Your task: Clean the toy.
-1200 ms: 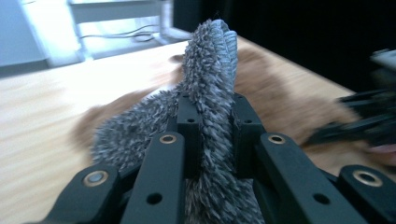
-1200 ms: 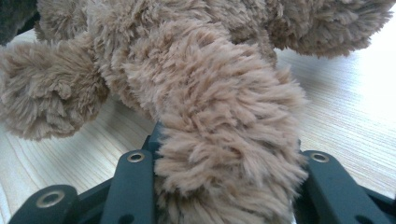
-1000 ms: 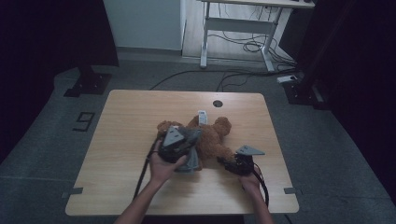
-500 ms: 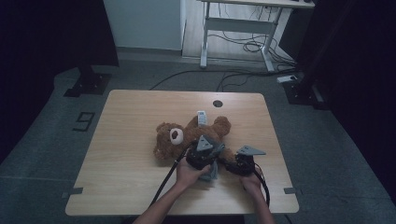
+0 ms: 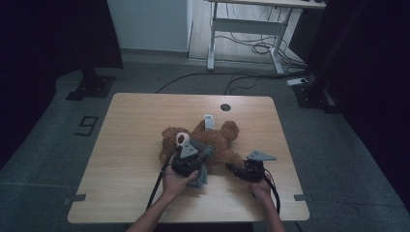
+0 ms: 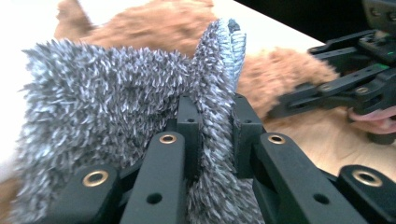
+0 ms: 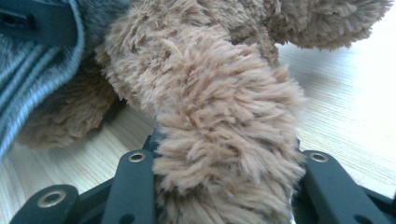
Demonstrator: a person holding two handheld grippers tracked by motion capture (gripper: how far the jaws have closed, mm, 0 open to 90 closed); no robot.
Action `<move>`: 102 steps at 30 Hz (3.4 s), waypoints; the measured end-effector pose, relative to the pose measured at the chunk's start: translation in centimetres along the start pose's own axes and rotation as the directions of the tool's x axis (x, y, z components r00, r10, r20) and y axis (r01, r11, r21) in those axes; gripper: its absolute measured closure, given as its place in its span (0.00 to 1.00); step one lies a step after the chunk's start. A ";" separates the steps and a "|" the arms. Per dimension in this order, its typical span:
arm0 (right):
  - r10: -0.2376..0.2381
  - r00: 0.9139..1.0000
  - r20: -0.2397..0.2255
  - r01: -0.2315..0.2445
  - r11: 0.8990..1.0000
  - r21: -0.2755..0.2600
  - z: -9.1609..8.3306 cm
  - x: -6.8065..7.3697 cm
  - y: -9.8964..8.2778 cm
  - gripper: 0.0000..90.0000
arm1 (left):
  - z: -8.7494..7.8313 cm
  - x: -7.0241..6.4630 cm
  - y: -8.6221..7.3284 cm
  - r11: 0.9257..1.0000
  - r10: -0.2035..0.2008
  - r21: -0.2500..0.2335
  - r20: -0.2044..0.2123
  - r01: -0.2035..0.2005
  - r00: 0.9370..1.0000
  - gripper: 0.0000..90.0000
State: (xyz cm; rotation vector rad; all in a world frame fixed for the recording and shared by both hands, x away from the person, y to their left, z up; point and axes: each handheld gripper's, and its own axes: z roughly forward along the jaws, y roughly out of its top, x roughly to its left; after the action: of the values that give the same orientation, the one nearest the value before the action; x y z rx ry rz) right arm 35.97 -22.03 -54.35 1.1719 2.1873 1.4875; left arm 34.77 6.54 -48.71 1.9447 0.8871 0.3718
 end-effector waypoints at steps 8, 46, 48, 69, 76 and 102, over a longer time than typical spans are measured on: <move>-0.007 1.000 -0.008 0.007 1.000 0.001 0.0 0.0 0.0 0.63 | -3.1 2.9 -1.5 0.998 -0.053 -0.026 -0.040 0.052 0.998 0.86; 0.000 1.000 -0.013 0.000 1.000 -0.008 0.0 0.1 0.0 0.63 | 2.5 -4.7 3.2 0.997 0.072 -0.013 0.116 -0.071 0.991 0.86; -0.001 1.000 -0.015 0.001 1.000 -0.010 -0.1 0.1 0.0 0.63 | 3.8 -5.5 2.8 0.996 0.084 0.025 0.124 -0.088 0.989 0.86; -0.027 0.999 -0.023 0.027 1.000 -0.002 -0.2 0.1 -0.2 0.63 | -2.3 2.3 -3.7 0.997 -0.051 0.055 -0.016 0.052 0.999 0.86; -0.027 0.999 -0.026 0.027 1.000 0.000 -0.2 0.0 -0.2 0.63 | -5.0 4.6 -5.2 0.996 -0.077 0.047 -0.068 0.080 0.995 0.86; -0.029 0.999 -0.023 0.029 1.000 -0.009 -0.3 -0.1 -0.5 0.63 | -5.2 3.0 6.0 0.993 0.029 -0.115 -0.068 -0.037 0.997 0.86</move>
State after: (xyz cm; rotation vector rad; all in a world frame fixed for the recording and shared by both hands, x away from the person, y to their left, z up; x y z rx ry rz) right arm 35.61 -22.36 -54.63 1.1207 2.2010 1.5054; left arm 36.42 10.12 -41.16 1.8510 0.8580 0.4992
